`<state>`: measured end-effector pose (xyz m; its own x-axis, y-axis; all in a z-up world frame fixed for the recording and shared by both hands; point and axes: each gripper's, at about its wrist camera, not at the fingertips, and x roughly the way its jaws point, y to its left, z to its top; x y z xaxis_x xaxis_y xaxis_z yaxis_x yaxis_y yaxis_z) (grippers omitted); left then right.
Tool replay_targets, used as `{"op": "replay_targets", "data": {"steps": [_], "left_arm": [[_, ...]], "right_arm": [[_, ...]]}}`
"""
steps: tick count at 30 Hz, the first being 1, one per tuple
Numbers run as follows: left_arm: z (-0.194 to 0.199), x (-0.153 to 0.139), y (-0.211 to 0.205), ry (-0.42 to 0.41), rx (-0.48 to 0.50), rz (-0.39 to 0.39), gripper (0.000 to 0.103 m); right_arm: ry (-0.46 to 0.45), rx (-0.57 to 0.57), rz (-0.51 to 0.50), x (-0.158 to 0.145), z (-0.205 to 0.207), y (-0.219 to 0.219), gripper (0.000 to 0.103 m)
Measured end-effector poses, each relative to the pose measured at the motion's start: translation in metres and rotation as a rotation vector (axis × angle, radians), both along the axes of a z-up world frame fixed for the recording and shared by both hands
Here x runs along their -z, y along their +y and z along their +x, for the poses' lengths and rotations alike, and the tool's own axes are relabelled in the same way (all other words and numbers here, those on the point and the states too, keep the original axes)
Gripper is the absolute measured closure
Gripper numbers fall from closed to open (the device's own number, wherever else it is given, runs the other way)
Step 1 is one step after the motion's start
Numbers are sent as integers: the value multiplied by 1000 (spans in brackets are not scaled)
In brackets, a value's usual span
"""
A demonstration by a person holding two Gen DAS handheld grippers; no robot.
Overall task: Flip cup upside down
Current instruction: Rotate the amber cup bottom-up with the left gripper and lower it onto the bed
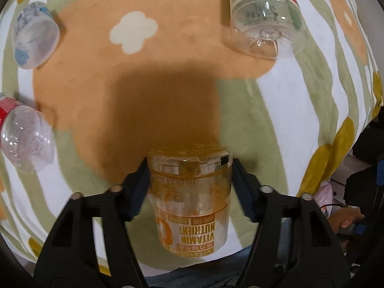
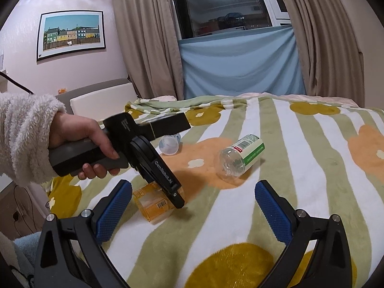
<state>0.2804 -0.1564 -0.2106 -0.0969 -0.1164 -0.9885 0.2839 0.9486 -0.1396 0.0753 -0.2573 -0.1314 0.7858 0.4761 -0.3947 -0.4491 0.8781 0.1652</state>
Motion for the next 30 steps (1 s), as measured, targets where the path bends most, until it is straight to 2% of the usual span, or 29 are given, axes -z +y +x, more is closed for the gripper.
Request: {"op": "replay_targets", "data": {"steps": [5,9,11,14,17,19,21,24,27,30], "left_arm": [[-9,-3,14,-56,-54,-50,47],[-25,-28,21,-198,-69,-113,47],[-38,-40,24,-311,-76,-157,47],[-64,-49,28,-533,-87,-194,47],[-74,-57,39,-709,-148,-225,47],[-75,-62,51,-819,-186,-226,47],[-74,-58,45,-919,-206,-202,47],[-78,-52,38,-961,-198,-206,46],[-69,-43,31,-911,-183,-166,46],[-67,-35,30,-850,-184,-168,46]], "right_arm": [[3,-11,4,-1,-2,-2,1],[3,-27,2,-4,-3,-1,1],[7,-39,13,-6,-4,0,1],[8,-51,13,-8,-8,3,1],[16,-61,3,-8,-13,7,1],[20,-64,4,-6,-18,9,1],[39,-56,17,-5,-20,9,1],[65,-50,86,-5,-23,8,1],[72,-47,110,-5,-26,8,1],[83,-54,122,-2,-28,8,1]]}}
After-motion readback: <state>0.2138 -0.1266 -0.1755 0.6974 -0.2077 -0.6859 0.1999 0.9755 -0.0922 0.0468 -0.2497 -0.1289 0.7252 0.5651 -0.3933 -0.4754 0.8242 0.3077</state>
